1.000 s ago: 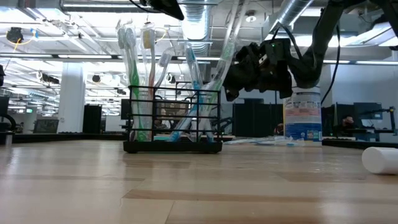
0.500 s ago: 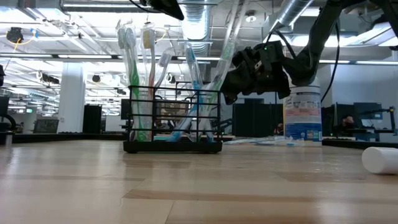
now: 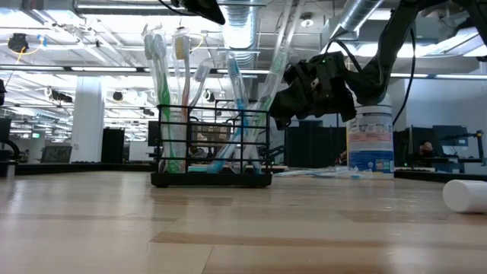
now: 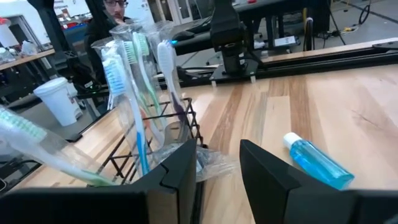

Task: Pick & Place toothbrushing station
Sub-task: Adjust the blue toothbrush

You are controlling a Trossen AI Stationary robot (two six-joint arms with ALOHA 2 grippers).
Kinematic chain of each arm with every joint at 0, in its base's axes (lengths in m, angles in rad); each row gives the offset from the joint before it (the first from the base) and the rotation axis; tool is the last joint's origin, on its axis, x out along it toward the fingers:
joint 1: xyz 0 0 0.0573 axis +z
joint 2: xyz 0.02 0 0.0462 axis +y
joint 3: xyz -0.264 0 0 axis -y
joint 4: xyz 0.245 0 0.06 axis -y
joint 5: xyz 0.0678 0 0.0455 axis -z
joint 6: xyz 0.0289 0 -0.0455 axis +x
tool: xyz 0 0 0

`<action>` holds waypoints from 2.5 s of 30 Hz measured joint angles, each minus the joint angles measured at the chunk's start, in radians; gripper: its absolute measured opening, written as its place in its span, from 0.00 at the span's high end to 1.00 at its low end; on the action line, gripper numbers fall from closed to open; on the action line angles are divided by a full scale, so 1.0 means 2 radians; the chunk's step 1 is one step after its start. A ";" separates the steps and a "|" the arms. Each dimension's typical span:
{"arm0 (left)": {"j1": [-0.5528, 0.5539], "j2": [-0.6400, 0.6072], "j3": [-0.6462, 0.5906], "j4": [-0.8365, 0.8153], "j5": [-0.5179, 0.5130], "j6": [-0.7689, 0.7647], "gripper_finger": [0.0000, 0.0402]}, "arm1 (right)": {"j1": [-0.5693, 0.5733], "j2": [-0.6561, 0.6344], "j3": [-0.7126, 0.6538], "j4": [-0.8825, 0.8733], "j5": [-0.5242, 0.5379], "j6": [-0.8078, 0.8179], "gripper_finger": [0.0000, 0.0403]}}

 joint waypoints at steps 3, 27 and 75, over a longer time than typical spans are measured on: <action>0.000 0.000 0.000 0.000 0.000 0.000 0.97 | -0.003 0.000 0.000 -0.002 -0.001 0.011 0.72; 0.000 0.000 0.000 0.000 0.000 0.000 0.97 | 0.021 0.000 0.000 -0.050 0.010 0.028 0.82; 0.010 0.000 0.000 -0.001 0.000 0.000 0.97 | 0.094 -0.124 0.000 -0.131 0.062 -0.052 1.00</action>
